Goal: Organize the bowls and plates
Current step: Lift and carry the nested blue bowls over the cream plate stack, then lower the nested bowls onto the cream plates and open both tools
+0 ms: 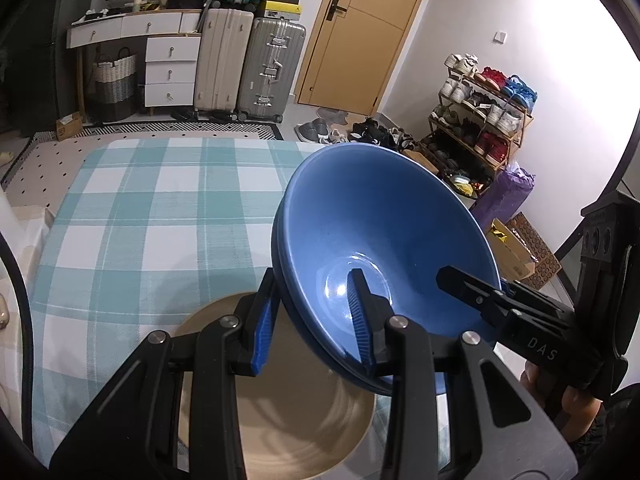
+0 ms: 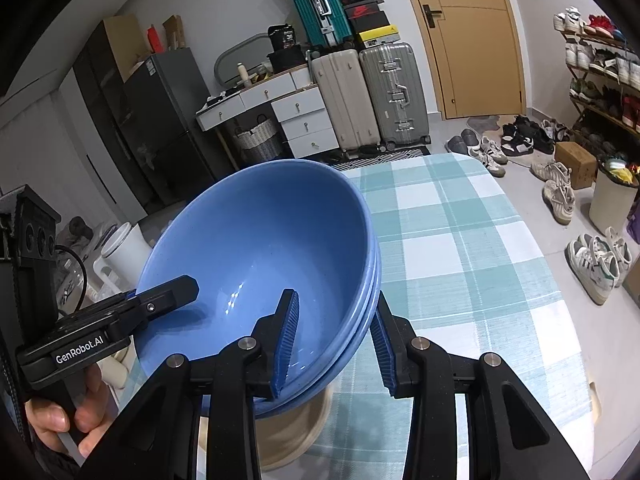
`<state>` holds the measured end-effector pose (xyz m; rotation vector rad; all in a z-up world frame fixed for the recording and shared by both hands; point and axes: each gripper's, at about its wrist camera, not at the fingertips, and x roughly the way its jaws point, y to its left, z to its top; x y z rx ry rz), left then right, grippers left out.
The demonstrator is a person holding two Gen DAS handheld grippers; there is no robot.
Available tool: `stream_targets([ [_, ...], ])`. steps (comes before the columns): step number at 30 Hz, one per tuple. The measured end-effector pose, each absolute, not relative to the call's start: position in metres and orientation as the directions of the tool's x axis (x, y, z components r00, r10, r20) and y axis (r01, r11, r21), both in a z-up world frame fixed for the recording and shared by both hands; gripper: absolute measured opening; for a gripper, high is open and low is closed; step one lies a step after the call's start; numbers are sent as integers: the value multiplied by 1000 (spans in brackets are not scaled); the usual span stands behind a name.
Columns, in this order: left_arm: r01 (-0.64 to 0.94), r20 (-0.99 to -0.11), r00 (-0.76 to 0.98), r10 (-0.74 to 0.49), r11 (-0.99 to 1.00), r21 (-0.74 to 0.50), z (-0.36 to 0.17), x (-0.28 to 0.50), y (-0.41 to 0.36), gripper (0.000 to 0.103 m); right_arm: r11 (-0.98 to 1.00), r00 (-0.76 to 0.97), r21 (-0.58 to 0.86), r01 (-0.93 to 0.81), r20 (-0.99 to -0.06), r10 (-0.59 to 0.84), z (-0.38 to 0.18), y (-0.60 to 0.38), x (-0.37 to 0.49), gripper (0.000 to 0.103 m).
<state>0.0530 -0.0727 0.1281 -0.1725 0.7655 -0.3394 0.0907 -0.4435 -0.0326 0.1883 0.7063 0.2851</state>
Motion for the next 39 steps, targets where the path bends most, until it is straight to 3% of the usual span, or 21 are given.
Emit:
stream_targets([
  [14,178,-653,689,-314,947,-269,122,23,-32,31,937,702,252,-242,-621,349,-41,-405,83,37],
  [39,88,-695,670,-260,958,-272,62,44,7,31,945,666,190,-266,-673,323,-80,-362,100,37],
])
